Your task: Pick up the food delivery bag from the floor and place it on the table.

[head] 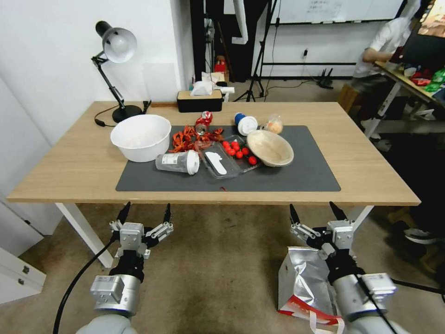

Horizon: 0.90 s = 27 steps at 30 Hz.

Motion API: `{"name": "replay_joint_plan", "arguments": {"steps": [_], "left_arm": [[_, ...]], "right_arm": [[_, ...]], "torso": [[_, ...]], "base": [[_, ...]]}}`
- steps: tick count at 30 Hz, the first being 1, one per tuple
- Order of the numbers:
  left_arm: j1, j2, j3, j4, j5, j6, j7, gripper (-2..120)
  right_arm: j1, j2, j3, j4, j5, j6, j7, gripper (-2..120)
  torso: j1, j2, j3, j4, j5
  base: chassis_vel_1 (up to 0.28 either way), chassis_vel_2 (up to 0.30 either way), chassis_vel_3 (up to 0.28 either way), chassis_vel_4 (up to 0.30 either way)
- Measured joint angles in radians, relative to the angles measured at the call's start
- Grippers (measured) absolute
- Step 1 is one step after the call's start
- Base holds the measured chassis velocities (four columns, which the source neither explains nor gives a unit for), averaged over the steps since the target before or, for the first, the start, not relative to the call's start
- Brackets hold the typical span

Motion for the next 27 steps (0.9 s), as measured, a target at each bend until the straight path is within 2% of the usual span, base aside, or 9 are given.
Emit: {"name": "replay_joint_plan", "arguments": {"steps": [2, 5, 6, 9, 11, 13, 20, 24, 27], "left_arm": [[-0.001, 0.013, 0.019, -0.008, -0.015, 0.01, -0.031, 100], [-0.006, 0.065, 0.093, -0.04, -0.074, 0.046, -0.149, 100], [-0.006, 0.065, 0.093, -0.04, -0.074, 0.046, -0.149, 100], [-0.011, 0.113, 0.162, -0.07, -0.129, 0.08, -0.257, 100], [-0.013, 0.132, 0.188, -0.082, -0.15, 0.093, -0.3, 100], [0.001, 0.155, 0.23, -0.081, -0.149, 0.073, -0.354, 100], [0.03, 0.161, 0.234, -0.042, -0.135, 0.003, -0.388, 100], [0.034, 0.161, 0.219, -0.015, -0.134, -0.076, -0.384, 100], [0.032, 0.161, 0.216, -0.016, -0.162, -0.089, -0.382, 100]], "right_arm": [[-0.017, 0.001, 0.005, 0.012, 0.019, -0.003, -0.001, 100], [-0.034, 0.001, 0.011, 0.019, 0.036, -0.005, -0.001, 100], [-0.034, 0.001, 0.011, 0.019, 0.036, -0.005, -0.001, 100], [-0.032, 0.003, 0.011, 0.005, 0.039, -0.003, -0.001, 100], [-0.03, 0.004, 0.011, 0.002, 0.042, -0.002, -0.001, 100], [-0.028, 0.006, 0.01, -0.005, 0.042, 0.005, -0.002, 100], [-0.041, 0.005, 0.008, -0.025, 0.042, 0.034, -0.013, 100], [-0.046, 0.006, 0.005, -0.031, 0.036, 0.043, -0.017, 100], [-0.046, 0.008, 0.003, -0.034, 0.032, 0.043, -0.02, 100]], "torso": [[0.0, 0.0, 0.0, -0.0005, -0.0001], [0.0, 0.0, 0.0, -0.0005, 0.0002], [0.0, 0.0, 0.0, -0.0005, 0.0002], [0.0, 0.0, 0.0, -0.0005, 0.0001], [0.0, 0.0, 0.0, -0.0005, 0.0003], [0.0, 0.0, 0.0, -0.001, 0.0002], [0.0, 0.0, 0.0, -0.0004, 0.0], [0.0, 0.0, 0.0, -0.0004, 0.0], [0.0, 0.0, 0.0, -0.0004, 0.0]], "base": [[0.0, 0.0, 0.0, 0.0], [0.0, 0.0, 0.0, 0.0], [0.0, 0.0, 0.0, 0.0], [0.0, 0.0, 0.0, 0.0], [0.0, 0.0, 0.0, 0.0], [0.0, 0.0, 0.0, 0.0], [0.0, 0.0, 0.0, 0.0], [0.0, 0.0, 0.0, 0.0], [0.0, 0.0, 0.0, 0.0]]}}
